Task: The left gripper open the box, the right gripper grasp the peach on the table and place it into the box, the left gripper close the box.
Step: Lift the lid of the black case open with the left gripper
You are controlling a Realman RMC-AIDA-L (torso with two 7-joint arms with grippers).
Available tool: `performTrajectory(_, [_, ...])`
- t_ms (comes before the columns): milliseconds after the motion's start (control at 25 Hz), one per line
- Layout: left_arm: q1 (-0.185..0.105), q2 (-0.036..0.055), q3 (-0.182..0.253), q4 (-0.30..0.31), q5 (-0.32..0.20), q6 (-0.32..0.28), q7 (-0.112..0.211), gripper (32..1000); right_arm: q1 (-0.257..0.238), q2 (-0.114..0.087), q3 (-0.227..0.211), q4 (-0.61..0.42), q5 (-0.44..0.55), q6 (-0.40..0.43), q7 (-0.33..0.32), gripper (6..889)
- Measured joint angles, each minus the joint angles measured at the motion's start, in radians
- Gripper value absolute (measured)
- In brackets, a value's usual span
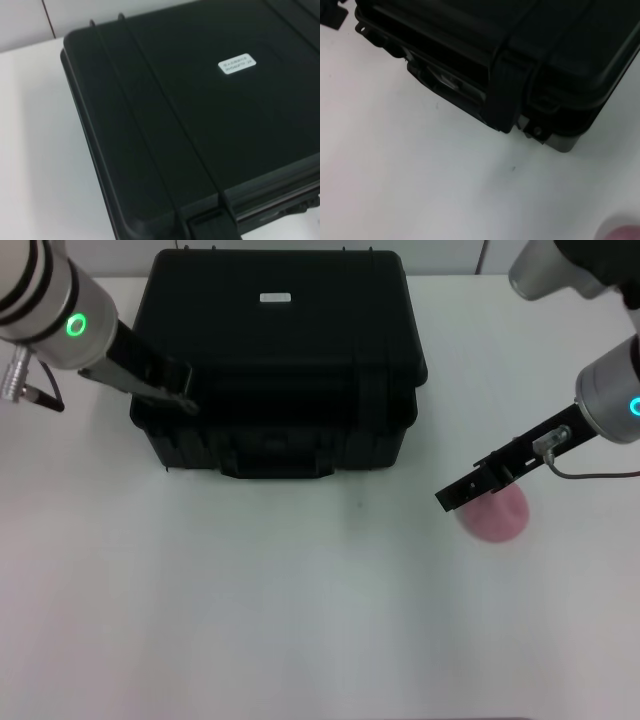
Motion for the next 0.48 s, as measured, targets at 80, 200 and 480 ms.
performTrajectory(80, [-0.006,0.0004,-0.014,0.012,0.0,-0.01,0.008,404,0.004,0.0,0.001,0.008,0.0,0.0,-0.001,804])
performTrajectory(200, [-0.014,0.0003,-0.03,0.024,0.0,-0.022,0.021,404,0.013,0.0,-0.001,0.018,0.0,0.0,-0.001,804])
performTrajectory(480, [-0.044,-0.0007,-0.047,0.026,0.001,-0.047,0.046,403,0.028,0.0,-0.005,0.036,0.0,0.0,-0.003,802])
